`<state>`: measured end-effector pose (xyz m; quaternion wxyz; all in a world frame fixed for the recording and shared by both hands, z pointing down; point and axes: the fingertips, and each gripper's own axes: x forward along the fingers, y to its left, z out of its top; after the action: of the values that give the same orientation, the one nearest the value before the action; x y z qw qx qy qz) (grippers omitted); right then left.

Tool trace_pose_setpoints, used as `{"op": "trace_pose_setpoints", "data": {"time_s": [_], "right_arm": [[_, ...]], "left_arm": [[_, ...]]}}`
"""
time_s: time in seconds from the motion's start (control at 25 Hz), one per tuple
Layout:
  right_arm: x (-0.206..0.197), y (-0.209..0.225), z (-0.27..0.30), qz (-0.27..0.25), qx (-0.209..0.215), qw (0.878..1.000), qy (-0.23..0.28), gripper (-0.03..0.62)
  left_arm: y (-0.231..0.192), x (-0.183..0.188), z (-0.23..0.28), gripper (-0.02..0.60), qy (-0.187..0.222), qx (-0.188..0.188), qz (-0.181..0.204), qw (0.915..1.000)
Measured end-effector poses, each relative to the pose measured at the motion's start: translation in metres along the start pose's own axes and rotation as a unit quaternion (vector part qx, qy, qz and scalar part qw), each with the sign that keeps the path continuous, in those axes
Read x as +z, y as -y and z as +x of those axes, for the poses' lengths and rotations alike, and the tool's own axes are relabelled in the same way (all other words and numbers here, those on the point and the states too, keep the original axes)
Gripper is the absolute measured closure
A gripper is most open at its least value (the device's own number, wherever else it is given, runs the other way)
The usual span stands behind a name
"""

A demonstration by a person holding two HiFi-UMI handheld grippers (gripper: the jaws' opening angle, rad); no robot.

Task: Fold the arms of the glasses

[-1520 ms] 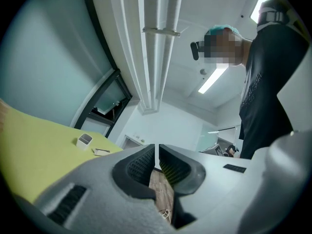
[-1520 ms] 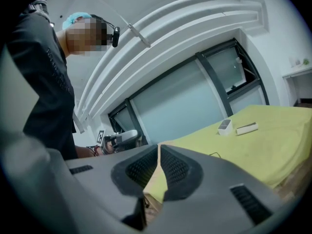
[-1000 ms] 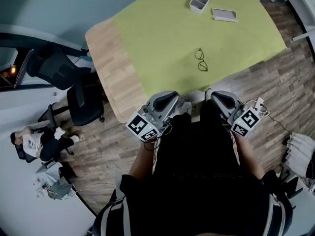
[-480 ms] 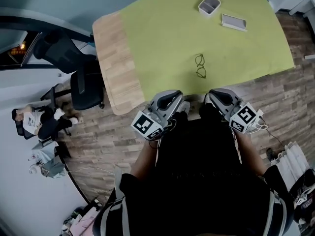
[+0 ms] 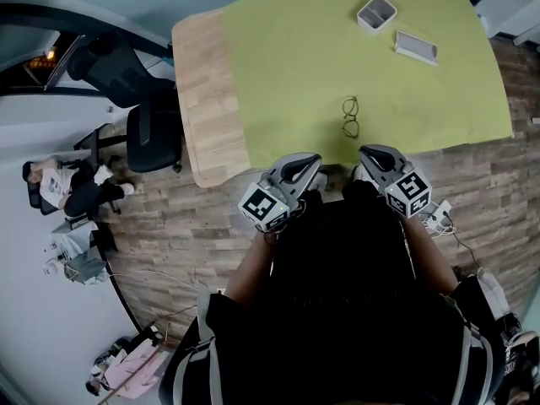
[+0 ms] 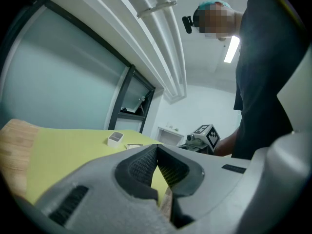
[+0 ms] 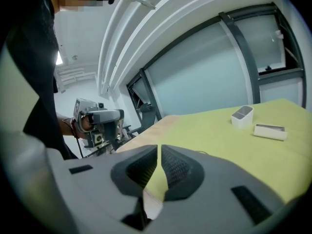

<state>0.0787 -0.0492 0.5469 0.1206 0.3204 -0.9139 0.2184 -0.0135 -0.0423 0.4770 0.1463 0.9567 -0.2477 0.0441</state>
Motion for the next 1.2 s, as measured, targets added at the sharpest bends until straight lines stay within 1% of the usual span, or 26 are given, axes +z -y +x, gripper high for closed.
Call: {"op": "trace_pose_setpoints", "data": {"time_s": [0.16, 0.28, 0.48, 0.68, 0.84, 1.0, 1.2], "right_arm": [[-0.017, 0.011, 0.015, -0.005, -0.010, 0.999, -0.037, 0.559], [-0.024, 0.017, 0.025, -0.005, -0.019, 0.998, -0.058, 0.559], [-0.036, 0.026, 0.042, -0.036, -0.032, 0.994, -0.095, 0.559], [-0.054, 0.039, 0.057, -0.039, -0.038, 0.990, -0.130, 0.559], [-0.071, 0.045, 0.069, -0.062, -0.032, 0.983, -0.170, 0.559], [-0.078, 0.050, 0.074, -0.077, -0.030, 0.979, -0.186, 0.560], [-0.075, 0.036, 0.070, -0.091, 0.014, 0.978, -0.187, 0.560]], "left_arm": [[-0.002, -0.013, 0.000, 0.563, -0.012, 0.002, -0.008, 0.9999], [-0.004, -0.011, -0.003, 0.563, -0.010, 0.000, -0.011, 0.9999], [-0.014, -0.014, -0.009, 0.563, -0.016, 0.008, -0.022, 0.9996], [-0.024, -0.014, -0.011, 0.563, -0.014, 0.013, -0.030, 0.9994], [-0.031, -0.015, -0.011, 0.563, -0.010, 0.014, -0.037, 0.9992], [-0.035, -0.017, -0.011, 0.563, -0.012, 0.014, -0.046, 0.9988], [-0.037, -0.019, -0.010, 0.563, -0.013, 0.010, -0.050, 0.9986]]}}
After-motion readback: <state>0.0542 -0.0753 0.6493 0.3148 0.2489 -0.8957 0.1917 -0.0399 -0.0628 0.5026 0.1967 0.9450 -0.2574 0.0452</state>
